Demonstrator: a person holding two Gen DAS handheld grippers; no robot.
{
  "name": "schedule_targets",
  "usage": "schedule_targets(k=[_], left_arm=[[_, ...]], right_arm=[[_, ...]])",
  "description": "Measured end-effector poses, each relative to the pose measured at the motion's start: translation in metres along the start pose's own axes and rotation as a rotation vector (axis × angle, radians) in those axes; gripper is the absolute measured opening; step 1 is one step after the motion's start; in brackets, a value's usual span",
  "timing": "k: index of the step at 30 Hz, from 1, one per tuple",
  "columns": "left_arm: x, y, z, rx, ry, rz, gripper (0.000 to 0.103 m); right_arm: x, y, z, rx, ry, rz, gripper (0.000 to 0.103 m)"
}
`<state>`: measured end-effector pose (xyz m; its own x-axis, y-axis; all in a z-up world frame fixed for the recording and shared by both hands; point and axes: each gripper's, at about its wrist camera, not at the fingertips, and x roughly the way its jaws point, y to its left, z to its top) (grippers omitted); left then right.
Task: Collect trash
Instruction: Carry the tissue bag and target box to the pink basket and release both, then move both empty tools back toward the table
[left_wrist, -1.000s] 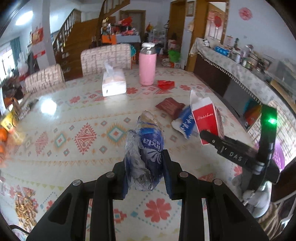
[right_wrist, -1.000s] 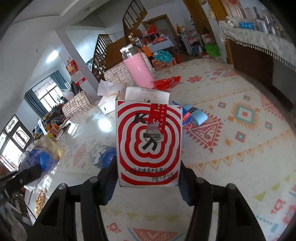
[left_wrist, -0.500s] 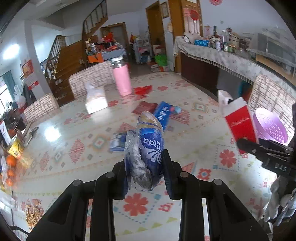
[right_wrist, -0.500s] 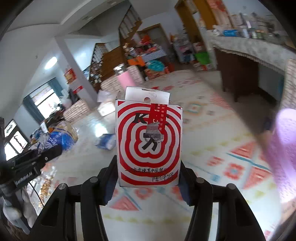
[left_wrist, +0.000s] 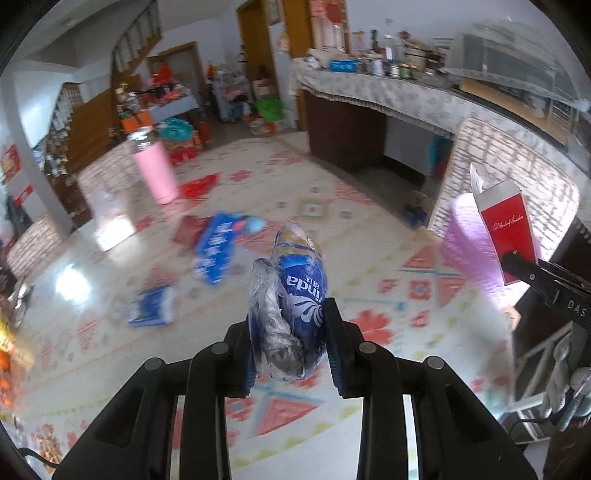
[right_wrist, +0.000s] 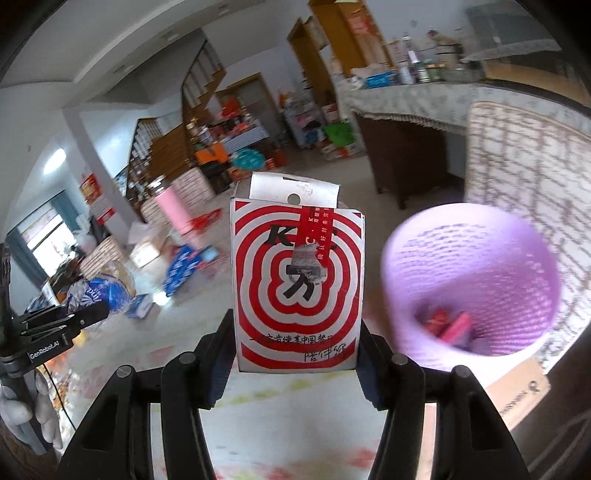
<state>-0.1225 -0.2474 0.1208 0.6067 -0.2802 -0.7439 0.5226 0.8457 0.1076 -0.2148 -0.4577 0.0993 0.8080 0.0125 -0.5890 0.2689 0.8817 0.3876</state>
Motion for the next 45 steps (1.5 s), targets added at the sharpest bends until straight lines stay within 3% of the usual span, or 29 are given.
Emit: schedule_targets(k=[10, 19, 21, 22, 23, 29, 38, 45], left_arm=[[0.046, -0.118, 0.061, 0.117, 0.025, -0.218, 0.03], [0.075, -0.2, 0.108, 0.185, 0.037, -0.345, 0.031], [0.082, -0.21, 0.113, 0.199, 0.042, -0.352, 0.038], [0.084, -0.213, 0.114, 0.196, 0.045, -0.353, 0.049], [0.084, -0.212, 0.114, 0.188, 0.043, -0.35, 0.059], [0.066, -0.195, 0.098, 0.19, 0.009, -0.315, 0.072], [0.043, -0.132, 0.066, 0.097, 0.016, -0.29, 0.074], [0.037, -0.049, 0.031, -0.036, 0.036, -0.219, 0.074]], right_arm=[[-0.024, -0.089, 0.011, 0.098, -0.019, -0.132, 0.062], [-0.025, -0.121, 0.027, 0.133, -0.039, -0.181, 0.062], [-0.019, -0.127, 0.032, 0.134, -0.037, -0.186, 0.065], [-0.016, -0.13, 0.034, 0.134, -0.032, -0.19, 0.065], [-0.014, -0.131, 0.034, 0.138, -0.027, -0.197, 0.066], [-0.015, -0.119, 0.028, 0.127, -0.026, -0.18, 0.069], [-0.019, -0.068, 0.022, 0.069, -0.022, -0.121, 0.074], [0.005, -0.013, 0.007, 0.015, 0.032, -0.051, 0.078]])
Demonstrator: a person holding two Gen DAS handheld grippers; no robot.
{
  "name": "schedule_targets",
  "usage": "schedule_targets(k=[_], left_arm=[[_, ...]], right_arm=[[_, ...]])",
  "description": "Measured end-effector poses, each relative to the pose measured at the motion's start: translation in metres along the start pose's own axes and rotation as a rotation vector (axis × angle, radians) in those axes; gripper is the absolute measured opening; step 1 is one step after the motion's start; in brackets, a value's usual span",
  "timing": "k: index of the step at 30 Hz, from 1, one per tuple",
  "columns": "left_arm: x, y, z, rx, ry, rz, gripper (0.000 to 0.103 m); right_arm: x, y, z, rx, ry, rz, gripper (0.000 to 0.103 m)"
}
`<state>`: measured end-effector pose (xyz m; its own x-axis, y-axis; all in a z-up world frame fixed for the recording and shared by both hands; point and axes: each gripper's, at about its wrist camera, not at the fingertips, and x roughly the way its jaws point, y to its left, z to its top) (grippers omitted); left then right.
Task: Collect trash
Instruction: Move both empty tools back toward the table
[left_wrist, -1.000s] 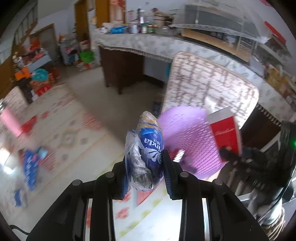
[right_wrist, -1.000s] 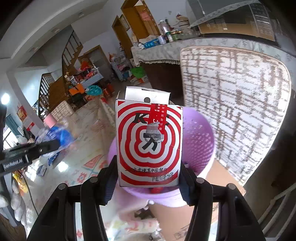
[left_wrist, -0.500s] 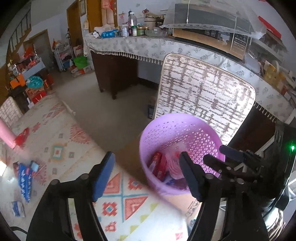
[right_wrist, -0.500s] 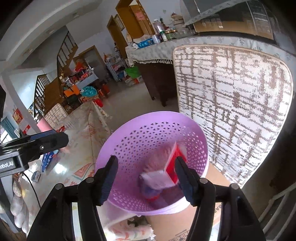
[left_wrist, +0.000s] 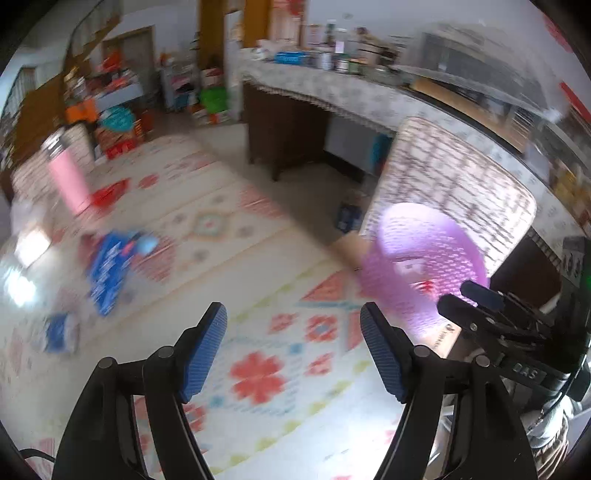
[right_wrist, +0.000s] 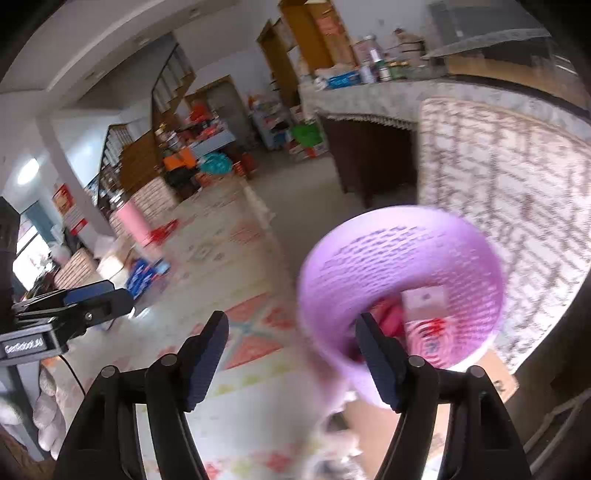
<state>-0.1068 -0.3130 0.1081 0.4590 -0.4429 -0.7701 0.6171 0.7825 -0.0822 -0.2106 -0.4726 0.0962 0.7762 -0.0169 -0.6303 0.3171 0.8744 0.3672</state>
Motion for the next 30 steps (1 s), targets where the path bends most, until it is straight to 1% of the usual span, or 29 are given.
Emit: schedule_targets(k=[1, 3, 4, 7, 8, 9, 10, 13, 14, 16, 17, 21, 25, 27, 30], left_arm=[[-0.002, 0.011, -0.004, -0.019, 0.002, 0.009, 0.074], [-0.007, 0.048, -0.015, -0.081, 0.005, 0.048, 0.074], [-0.008, 0.06, -0.018, -0.099, 0.006, 0.06, 0.074], [-0.014, 0.11, -0.031, -0.181, 0.009, 0.118, 0.074], [-0.016, 0.132, -0.037, -0.214, 0.012, 0.151, 0.074], [-0.017, 0.144, -0.04, -0.231, 0.015, 0.167, 0.074], [-0.016, 0.165, -0.045, -0.268, 0.026, 0.189, 0.075], [-0.013, 0.208, -0.054, -0.355, 0.052, 0.214, 0.076], [-0.009, 0.228, -0.058, -0.402, 0.067, 0.216, 0.077], [-0.003, 0.25, -0.063, -0.463, 0.086, 0.197, 0.077], [0.002, 0.267, -0.067, -0.516, 0.099, 0.171, 0.077], [0.012, 0.297, -0.071, -0.637, 0.096, 0.1, 0.077], [0.021, 0.309, -0.063, -0.709, 0.073, 0.038, 0.078], [0.026, 0.313, -0.057, -0.737, 0.065, 0.035, 0.08], [0.038, 0.315, -0.047, -0.732, 0.094, 0.081, 0.081]], right_arm=[[0.006, 0.01, -0.003, -0.007, 0.013, 0.014, 0.078], [0.021, 0.031, -0.01, -0.017, 0.044, 0.05, 0.078], [0.028, 0.04, -0.013, -0.02, 0.058, 0.068, 0.078], [0.054, 0.075, -0.024, -0.032, 0.101, 0.135, 0.078], [0.061, 0.083, -0.026, -0.037, 0.108, 0.147, 0.078], [0.069, 0.094, -0.029, -0.045, 0.117, 0.162, 0.078], [0.077, 0.104, -0.031, -0.054, 0.123, 0.175, 0.078], [0.103, 0.131, -0.038, -0.069, 0.148, 0.218, 0.078], [0.108, 0.136, -0.039, -0.072, 0.154, 0.225, 0.078], [0.119, 0.146, -0.042, -0.079, 0.17, 0.231, 0.078], [0.121, 0.148, -0.042, -0.082, 0.173, 0.229, 0.078], [0.122, 0.15, -0.042, -0.083, 0.172, 0.235, 0.078], [0.119, 0.151, -0.041, -0.078, 0.172, 0.244, 0.078], [0.117, 0.151, -0.042, -0.091, 0.168, 0.244, 0.078], [0.112, 0.151, -0.045, -0.111, 0.153, 0.246, 0.078]])
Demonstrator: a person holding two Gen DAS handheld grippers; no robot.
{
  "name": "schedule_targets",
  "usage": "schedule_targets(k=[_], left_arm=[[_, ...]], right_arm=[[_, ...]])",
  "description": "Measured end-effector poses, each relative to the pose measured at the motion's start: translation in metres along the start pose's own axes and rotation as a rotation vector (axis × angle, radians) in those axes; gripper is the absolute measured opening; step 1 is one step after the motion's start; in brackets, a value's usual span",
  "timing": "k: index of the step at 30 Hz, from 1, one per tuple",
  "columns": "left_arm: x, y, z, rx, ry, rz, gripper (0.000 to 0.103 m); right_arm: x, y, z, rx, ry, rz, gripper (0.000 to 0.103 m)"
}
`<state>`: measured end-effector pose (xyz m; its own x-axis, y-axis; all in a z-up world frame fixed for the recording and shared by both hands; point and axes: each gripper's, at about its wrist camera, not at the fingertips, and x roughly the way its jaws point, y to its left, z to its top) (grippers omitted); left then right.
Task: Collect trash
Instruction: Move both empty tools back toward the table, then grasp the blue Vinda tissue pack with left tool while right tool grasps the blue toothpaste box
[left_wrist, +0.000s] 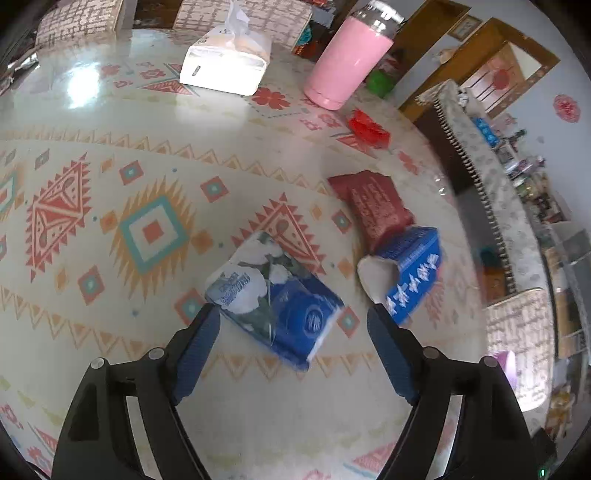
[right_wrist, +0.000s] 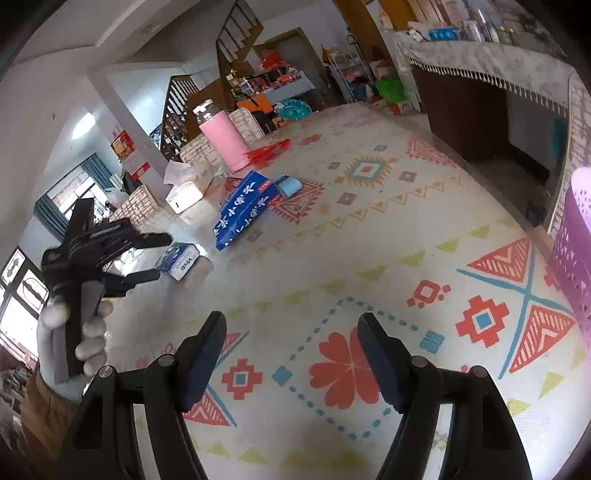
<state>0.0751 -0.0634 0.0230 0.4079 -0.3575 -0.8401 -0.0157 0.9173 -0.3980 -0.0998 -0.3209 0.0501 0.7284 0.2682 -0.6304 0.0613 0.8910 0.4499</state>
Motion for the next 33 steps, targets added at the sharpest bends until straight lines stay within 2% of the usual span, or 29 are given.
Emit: schedule_targets(k=[2, 7, 10, 12, 13, 15, 19, 24, 30, 33], left_arm=[[0.008, -0.005, 0.005, 0.014, 0.008, 0.038, 0.081], [0.023, -0.025, 0.008, 0.083, 0.023, 0.191, 0.081], [0.027, -0.031, 0.003, 0.114, 0.02, 0.231, 0.081], [0.026, -0.033, -0.002, 0.133, 0.018, 0.254, 0.074], [0.022, -0.033, -0.005, 0.136, 0.01, 0.255, 0.06], [0.016, -0.031, -0.009, 0.135, 0.011, 0.227, 0.053], [-0.004, -0.026, -0.021, 0.151, -0.029, 0.205, 0.053], [-0.033, -0.008, -0.032, 0.13, -0.073, 0.095, 0.053], [-0.045, 0.004, -0.039, 0.176, -0.15, 0.079, 0.053], [-0.046, 0.006, -0.039, 0.193, -0.182, 0.082, 0.053]], right_arm=[[-0.002, 0.002, -0.002, -0.011, -0.008, 0.005, 0.078], [-0.005, -0.001, -0.003, -0.005, -0.016, 0.019, 0.078], [-0.006, -0.001, -0.003, -0.009, -0.019, 0.028, 0.078], [-0.005, 0.0, -0.003, -0.014, -0.021, 0.03, 0.079], [-0.006, 0.001, -0.003, -0.017, -0.021, 0.03, 0.079], [-0.005, 0.001, -0.003, -0.02, -0.02, 0.031, 0.079], [-0.003, 0.0, -0.001, -0.018, -0.02, 0.026, 0.079], [0.0, 0.003, -0.002, -0.024, -0.014, -0.001, 0.079], [0.008, 0.007, 0.001, -0.033, 0.014, -0.068, 0.079], [0.019, 0.014, 0.01, -0.013, 0.049, -0.066, 0.079]])
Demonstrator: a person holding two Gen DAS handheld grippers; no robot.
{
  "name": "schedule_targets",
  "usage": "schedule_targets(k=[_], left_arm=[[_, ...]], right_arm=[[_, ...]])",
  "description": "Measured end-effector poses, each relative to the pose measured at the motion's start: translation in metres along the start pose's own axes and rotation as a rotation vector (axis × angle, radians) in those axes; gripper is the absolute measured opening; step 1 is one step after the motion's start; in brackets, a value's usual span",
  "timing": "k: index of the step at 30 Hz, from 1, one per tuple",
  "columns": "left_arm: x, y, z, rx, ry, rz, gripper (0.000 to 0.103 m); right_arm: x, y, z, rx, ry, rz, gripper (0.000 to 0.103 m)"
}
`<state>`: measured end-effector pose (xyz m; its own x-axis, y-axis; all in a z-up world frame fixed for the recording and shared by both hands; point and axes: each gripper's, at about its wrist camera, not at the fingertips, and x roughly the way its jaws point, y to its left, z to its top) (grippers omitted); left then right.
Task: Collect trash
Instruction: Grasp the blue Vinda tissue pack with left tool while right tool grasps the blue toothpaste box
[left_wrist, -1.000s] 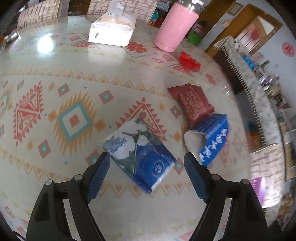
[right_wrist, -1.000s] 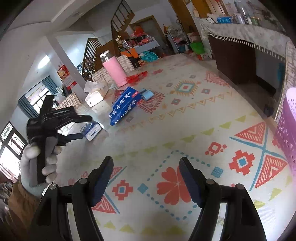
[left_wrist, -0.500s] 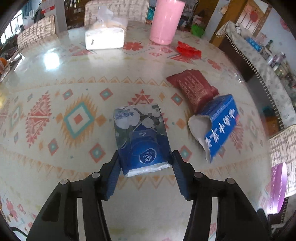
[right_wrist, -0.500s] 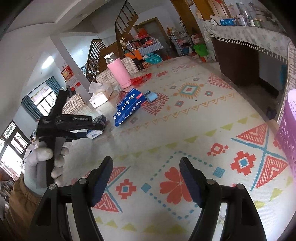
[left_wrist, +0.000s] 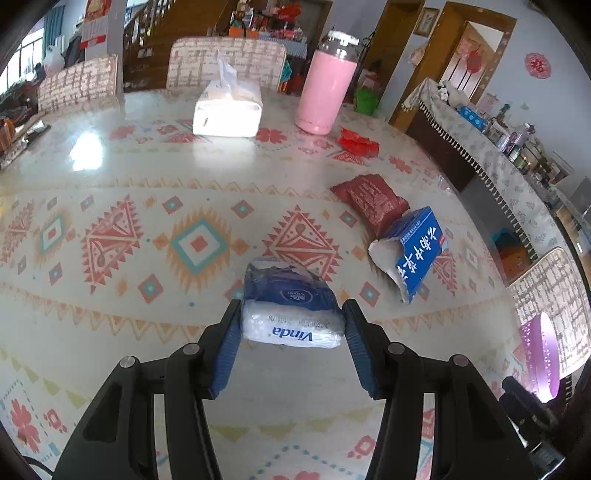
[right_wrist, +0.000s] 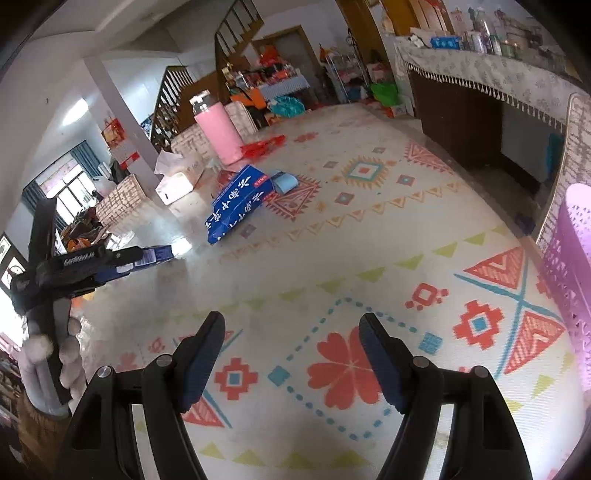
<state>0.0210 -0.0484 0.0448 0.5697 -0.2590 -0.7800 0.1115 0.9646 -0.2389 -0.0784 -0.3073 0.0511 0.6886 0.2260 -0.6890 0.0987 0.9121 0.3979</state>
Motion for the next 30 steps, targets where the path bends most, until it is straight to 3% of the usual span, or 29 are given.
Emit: schedule_targets(k=[4, 9, 16, 22, 25, 26, 30], left_arm=[[-0.009, 0.003, -0.001, 0.013, -0.028, -0.017, 0.053], [-0.013, 0.012, -0.004, 0.027, -0.06, 0.011, 0.053], [0.0, 0.032, 0.002, -0.062, 0.009, -0.049, 0.053], [0.001, 0.046, 0.005, -0.129, 0.045, -0.121, 0.058], [0.0, 0.057, 0.007, -0.164, 0.045, -0.133, 0.067], [0.0, 0.062, 0.008, -0.183, 0.043, -0.13, 0.067], [0.006, 0.071, 0.008, -0.21, 0.058, -0.101, 0.067]], right_arm=[[0.022, 0.027, 0.022, -0.021, 0.051, 0.021, 0.084], [0.078, 0.062, 0.067, -0.005, 0.121, 0.016, 0.086], [0.146, 0.079, 0.109, 0.073, 0.143, -0.122, 0.086], [0.167, 0.083, 0.12, 0.114, 0.147, -0.188, 0.085], [0.166, 0.088, 0.116, 0.069, 0.151, -0.236, 0.069], [0.165, 0.089, 0.115, 0.058, 0.155, -0.235, 0.059], [0.152, 0.084, 0.104, 0.051, 0.169, -0.191, 0.057]])
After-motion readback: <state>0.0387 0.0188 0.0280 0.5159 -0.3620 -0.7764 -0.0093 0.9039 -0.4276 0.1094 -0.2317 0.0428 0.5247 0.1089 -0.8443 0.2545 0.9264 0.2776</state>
